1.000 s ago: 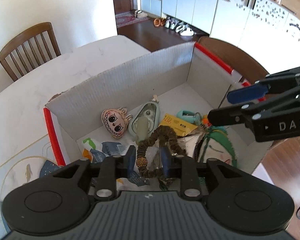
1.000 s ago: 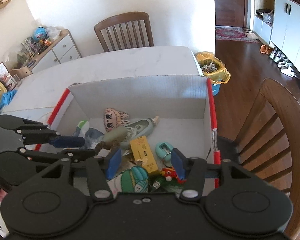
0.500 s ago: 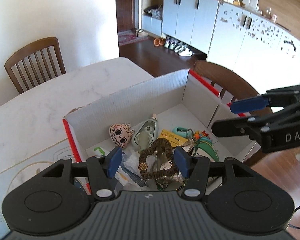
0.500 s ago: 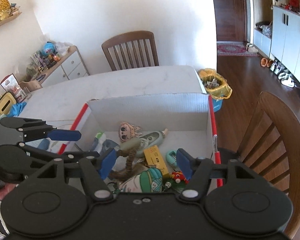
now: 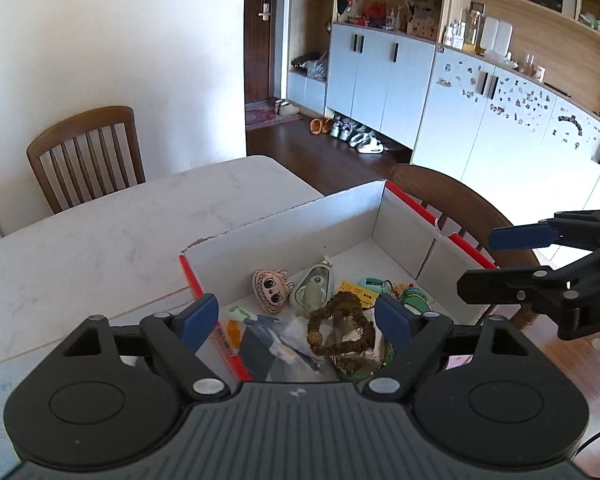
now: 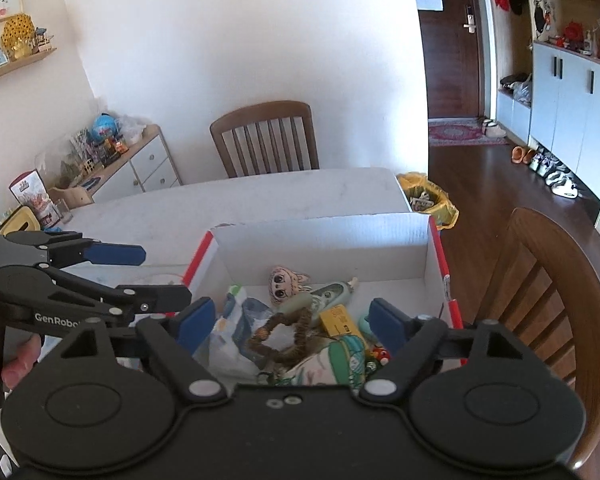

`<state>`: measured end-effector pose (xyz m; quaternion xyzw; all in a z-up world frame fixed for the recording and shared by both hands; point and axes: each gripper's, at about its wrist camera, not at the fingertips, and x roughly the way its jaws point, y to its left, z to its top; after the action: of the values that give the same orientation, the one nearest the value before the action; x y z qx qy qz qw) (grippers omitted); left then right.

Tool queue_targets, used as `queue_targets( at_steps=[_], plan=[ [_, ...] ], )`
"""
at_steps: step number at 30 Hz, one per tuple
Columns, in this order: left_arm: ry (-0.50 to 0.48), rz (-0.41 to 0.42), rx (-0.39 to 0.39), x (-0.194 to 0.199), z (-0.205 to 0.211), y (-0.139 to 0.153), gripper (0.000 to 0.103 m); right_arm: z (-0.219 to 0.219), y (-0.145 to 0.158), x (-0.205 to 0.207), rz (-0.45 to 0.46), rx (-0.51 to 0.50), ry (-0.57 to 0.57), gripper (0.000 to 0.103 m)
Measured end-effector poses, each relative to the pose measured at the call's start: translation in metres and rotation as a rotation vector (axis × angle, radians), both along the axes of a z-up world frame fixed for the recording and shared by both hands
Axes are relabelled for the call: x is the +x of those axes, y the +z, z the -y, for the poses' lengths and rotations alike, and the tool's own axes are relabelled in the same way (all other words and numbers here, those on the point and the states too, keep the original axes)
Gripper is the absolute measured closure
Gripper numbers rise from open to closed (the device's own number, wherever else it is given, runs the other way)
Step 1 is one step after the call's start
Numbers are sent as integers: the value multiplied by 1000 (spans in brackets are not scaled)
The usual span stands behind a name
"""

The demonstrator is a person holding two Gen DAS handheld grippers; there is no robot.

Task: Organize objects
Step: 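Withdraw both tools up from the red box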

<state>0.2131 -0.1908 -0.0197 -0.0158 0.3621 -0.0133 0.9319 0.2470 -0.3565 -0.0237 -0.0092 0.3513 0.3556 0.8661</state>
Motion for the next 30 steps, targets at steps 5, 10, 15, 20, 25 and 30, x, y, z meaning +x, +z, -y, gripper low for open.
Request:
queue_targets(
  at_steps=[5,10,15,20,25,30],
  plan=[
    [-22,4,-30,-13,-12,3,13,-5,1,-18,11,19,-28,11],
    [-46,26,-48,-24,-20,7,1,-9,5,-38,26,48,-74,3],
    [-52,38,-75,-34,-30,10,0,-14,6,-55,34,66,-114,1],
    [-46,57,-76,-45,-40,8,0,-20,6,-75,53,79,-148,1],
    [-61,84,-36,-59,-42,10,0,-25,5,-93,77,82,-185,1],
    [-80,104,-20,-67,-44,12,0,-32,3,-108,85,68,-204,1]
  ],
)
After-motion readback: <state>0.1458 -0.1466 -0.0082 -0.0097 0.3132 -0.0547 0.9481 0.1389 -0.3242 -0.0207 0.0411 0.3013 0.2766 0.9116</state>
